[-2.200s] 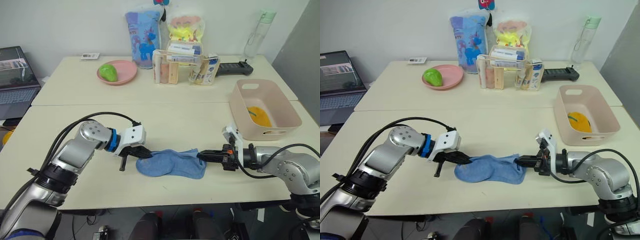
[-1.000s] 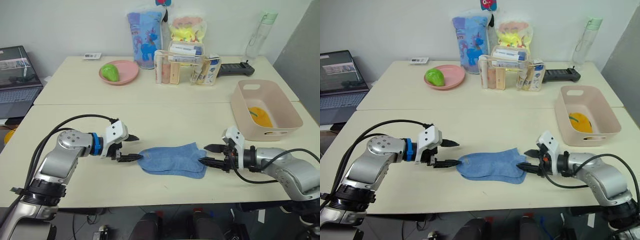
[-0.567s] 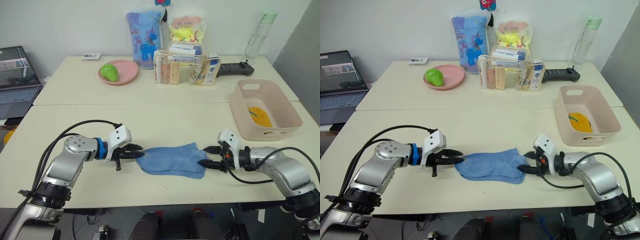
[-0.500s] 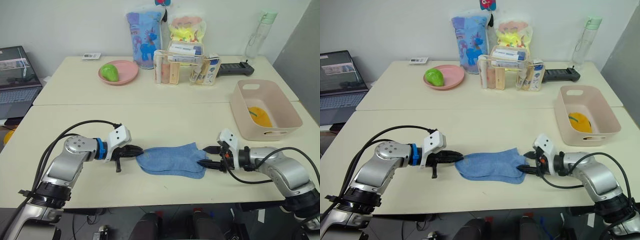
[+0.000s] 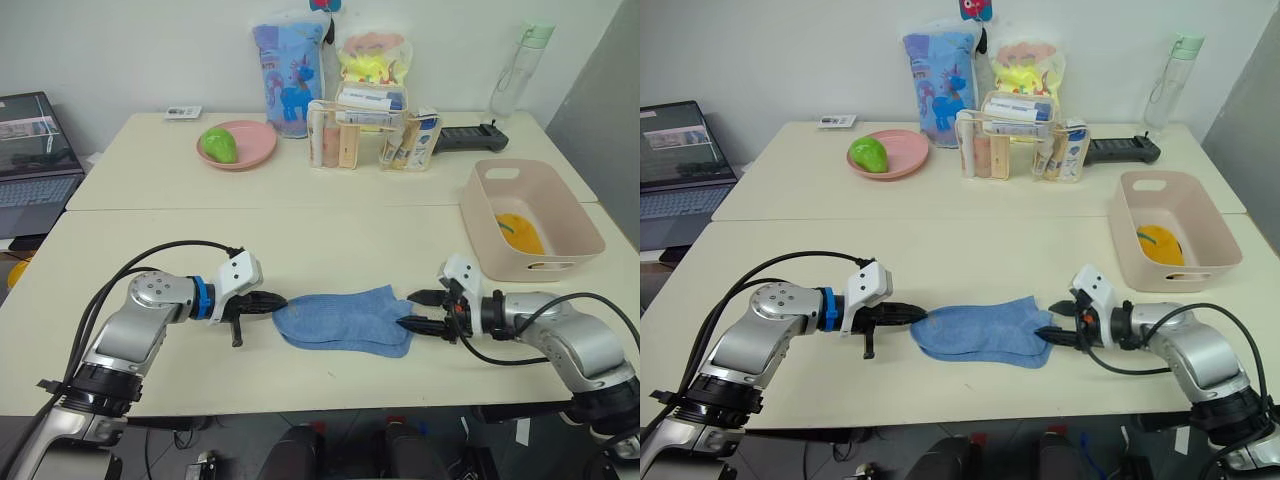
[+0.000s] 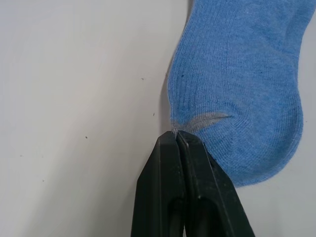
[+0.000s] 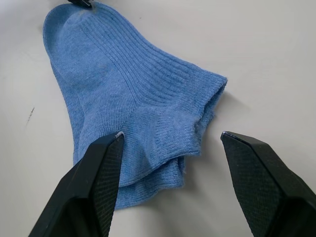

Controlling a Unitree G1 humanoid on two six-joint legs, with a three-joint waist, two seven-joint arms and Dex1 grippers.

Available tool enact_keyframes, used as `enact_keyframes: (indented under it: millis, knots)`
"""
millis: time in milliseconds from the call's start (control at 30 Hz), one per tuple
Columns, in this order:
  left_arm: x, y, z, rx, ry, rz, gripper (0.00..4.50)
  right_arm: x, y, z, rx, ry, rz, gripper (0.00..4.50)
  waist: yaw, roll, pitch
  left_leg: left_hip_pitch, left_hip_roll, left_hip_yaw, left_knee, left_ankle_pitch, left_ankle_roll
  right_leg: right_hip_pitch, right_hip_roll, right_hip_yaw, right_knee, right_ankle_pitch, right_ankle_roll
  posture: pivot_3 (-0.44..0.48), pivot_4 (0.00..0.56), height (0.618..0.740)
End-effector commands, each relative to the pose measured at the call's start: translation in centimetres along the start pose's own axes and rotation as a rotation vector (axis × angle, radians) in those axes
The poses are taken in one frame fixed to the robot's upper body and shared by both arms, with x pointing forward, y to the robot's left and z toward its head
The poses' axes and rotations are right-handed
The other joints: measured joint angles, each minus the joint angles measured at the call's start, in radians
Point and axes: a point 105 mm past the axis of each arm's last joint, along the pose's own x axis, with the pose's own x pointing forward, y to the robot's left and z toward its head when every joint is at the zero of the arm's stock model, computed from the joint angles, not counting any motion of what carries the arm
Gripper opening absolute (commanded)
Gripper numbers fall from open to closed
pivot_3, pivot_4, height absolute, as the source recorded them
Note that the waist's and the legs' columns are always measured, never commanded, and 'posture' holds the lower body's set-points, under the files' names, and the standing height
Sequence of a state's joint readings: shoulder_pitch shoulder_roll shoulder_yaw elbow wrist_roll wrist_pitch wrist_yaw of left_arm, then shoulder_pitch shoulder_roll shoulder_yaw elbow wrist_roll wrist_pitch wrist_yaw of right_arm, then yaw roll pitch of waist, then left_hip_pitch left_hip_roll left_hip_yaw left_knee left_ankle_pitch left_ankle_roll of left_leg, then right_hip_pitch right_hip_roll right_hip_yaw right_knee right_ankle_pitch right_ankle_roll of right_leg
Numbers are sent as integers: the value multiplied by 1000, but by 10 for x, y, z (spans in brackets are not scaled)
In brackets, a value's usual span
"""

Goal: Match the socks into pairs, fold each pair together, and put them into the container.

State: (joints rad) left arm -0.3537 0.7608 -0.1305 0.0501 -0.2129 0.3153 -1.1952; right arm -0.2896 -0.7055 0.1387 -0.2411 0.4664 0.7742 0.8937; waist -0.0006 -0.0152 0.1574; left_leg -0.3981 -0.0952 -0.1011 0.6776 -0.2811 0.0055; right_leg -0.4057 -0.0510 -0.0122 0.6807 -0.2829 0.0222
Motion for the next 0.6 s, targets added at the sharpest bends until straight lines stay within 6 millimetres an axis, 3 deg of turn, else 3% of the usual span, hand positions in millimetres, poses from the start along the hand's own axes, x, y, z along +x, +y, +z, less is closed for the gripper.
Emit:
enact_keyframes:
  millis: [33,100,367,600]
  knots:
    - [-1,-2,5,32,-8,-10,6,-4,4,18,-47,-51,11,3186,0,0,0,0,0,0,0,0,0,0,0,0,0,0,0,0,150,740]
    - [-2,-3,5,30,-8,-12,0,-3,5,18,-45,-52,19,2841,0,0,0,0,0,0,0,0,0,0,0,0,0,0,0,0,150,740]
    - [-3,-3,4,35,-4,-11,0,-3,7,16,-58,-48,33,45,0,0,0,0,0,0,0,0,0,0,0,0,0,0,0,0,150,740]
    - [-4,-3,10,32,-32,-11,0,-7,16,20,-57,-43,80,45,0,0,0,0,0,0,0,0,0,0,0,0,0,0,0,0,150,740]
